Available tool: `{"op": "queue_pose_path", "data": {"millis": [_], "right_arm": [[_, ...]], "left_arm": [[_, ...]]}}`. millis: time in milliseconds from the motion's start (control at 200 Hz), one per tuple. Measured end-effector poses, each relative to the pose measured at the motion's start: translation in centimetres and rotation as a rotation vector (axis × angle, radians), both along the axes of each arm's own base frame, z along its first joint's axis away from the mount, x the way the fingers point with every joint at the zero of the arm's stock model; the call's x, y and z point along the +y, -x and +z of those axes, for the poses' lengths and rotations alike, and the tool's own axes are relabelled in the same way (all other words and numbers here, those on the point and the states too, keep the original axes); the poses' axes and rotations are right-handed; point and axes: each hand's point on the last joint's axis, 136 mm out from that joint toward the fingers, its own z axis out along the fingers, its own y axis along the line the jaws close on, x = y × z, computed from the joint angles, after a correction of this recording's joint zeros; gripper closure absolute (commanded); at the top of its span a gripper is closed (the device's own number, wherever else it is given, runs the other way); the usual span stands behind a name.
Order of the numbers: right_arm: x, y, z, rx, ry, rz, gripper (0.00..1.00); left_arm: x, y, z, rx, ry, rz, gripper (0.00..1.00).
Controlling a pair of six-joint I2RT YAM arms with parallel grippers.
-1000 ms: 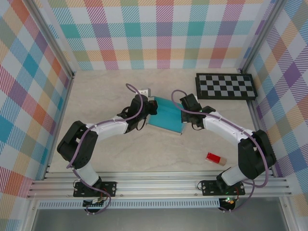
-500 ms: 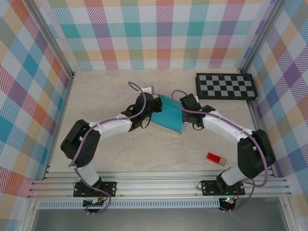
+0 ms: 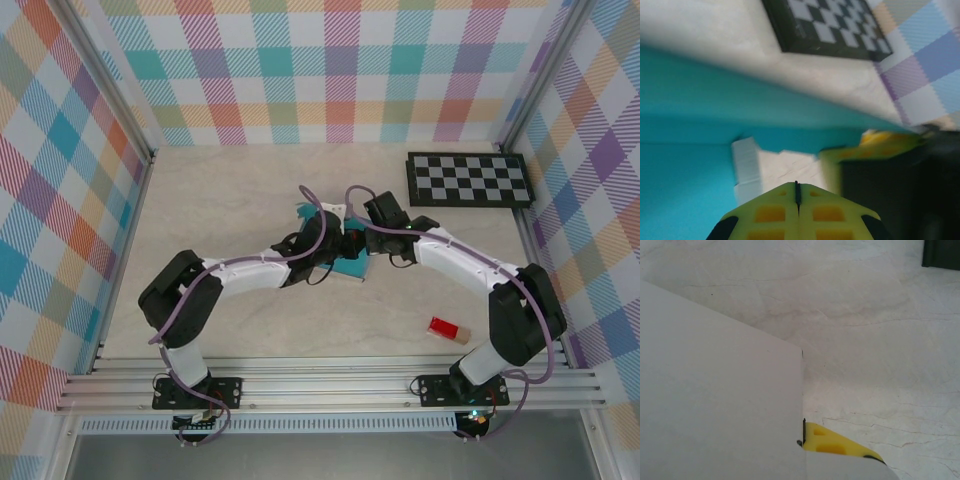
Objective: Fold the paper box
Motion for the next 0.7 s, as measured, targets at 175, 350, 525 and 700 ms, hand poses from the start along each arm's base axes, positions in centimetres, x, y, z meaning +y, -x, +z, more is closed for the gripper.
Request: {"op": "queue_pose_path", "data": {"millis": [175,350,525,700], "right_arm": [[-0.3,-0.1,0.0,-0.001,0.023,0.018,1.0],[-0.7,-0.2,0.3,0.003,0.049,0.042,1.0],[-0.5,-0.3,0.8,0.012,0.039,0.071,1.0],[0.0,-0.1,0.8,0.028,0.015,0.092,1.0]], "left_arm": [[6.7,-1.6,1.9,-0.059,-0.079,0.032,0.81],[16.5,-2.7,9.8,-0.365,-0.001,0.113,0.48],[19.3,-3.3,5.5,-0.399,-0.011,0.057,0.4],[17.2,-2.7,1.5,-0.444,-0.036,-0.109,0.36]]}}
